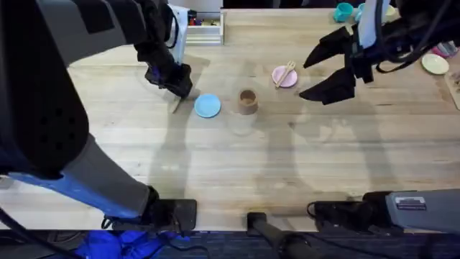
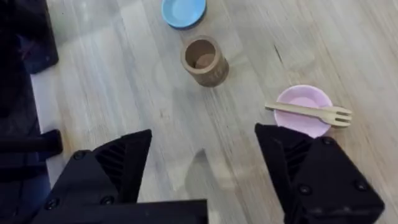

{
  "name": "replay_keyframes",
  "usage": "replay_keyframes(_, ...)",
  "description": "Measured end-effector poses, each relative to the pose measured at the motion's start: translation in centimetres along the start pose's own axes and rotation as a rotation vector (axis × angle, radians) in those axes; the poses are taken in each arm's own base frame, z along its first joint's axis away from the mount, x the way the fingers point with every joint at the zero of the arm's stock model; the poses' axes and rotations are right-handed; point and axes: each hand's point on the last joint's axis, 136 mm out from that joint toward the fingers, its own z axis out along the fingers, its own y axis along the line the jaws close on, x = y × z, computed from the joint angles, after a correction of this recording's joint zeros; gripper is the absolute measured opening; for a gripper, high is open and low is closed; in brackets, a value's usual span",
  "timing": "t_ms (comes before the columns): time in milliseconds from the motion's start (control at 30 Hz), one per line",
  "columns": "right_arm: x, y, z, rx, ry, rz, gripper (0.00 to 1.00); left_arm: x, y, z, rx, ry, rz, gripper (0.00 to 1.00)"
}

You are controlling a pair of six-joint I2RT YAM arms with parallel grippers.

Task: Pick up a utensil and set it on the pink plate, then put the other utensil in the container.

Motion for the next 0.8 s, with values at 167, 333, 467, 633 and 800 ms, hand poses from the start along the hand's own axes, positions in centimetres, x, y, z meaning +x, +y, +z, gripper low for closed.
replay_keyframes(167,0.0,0.0,0.0,0.0,0.0,0.0,0.996,0.0,0.0,0.0,0.0,-0.001,0.0,0.041)
replay_keyframes(333,0.0,0.0,0.0,0.0,0.0,0.0,0.996,-0.1,0.0,0.0,0.0,-0.002,0.0,0.041)
replay_keyframes(467,0.0,0.0,0.0,0.0,0.0,0.0,0.996,-0.1,0.0,0.0,0.002,-0.006,0.0,0.041)
replay_keyframes(633,0.0,0.0,0.0,0.0,0.0,0.0,0.996,-0.2,-0.1,0.0,0.006,-0.007,0.0,0.041)
replay_keyframes(800,0.0,0.0,0.0,0.0,0.0,0.0,0.996,-1.2,-0.4,-0.1,0.031,-0.054,0.001,0.041)
